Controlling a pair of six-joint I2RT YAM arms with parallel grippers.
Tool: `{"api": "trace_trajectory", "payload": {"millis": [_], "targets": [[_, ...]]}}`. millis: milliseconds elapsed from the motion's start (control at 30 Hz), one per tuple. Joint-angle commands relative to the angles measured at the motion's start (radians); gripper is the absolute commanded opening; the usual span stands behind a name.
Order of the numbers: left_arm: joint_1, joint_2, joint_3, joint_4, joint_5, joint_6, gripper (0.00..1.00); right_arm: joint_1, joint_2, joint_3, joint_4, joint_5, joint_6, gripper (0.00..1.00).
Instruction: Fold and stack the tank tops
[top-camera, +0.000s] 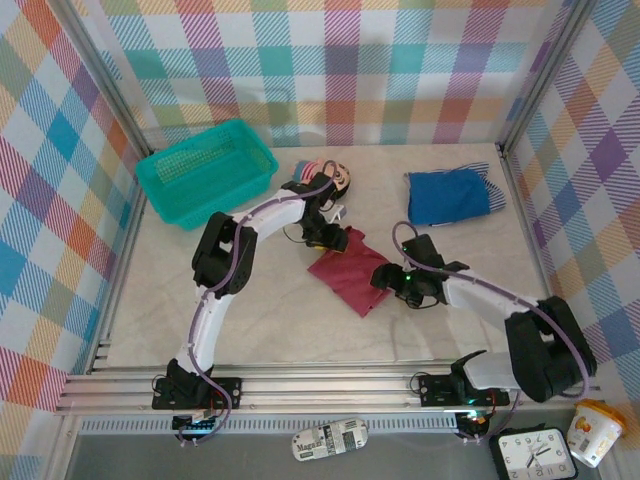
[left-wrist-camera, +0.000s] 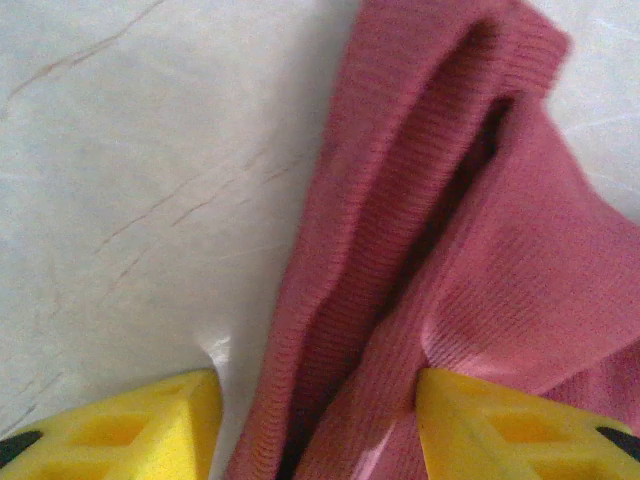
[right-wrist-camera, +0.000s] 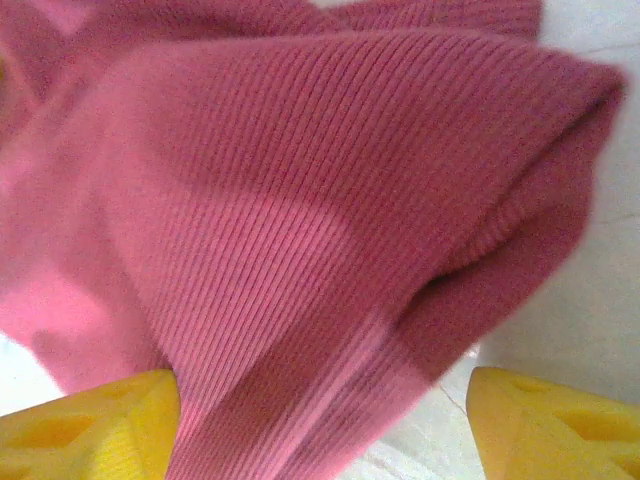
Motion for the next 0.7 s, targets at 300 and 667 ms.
{"api": "trace_trajectory", "payload": {"millis": [300,667], "targets": [[-0.031,0.105,0.025,-0.09,0.015,0.058,0.37,0.06,0.207,0.146,0.073,0.041,-0.039,0.42],[-0.051,0.027,-0.025,-0.112,0.095,0.038,0.0,0.073,0.184,0.212,-0.013,0.091,-0.093,0.16]]}}
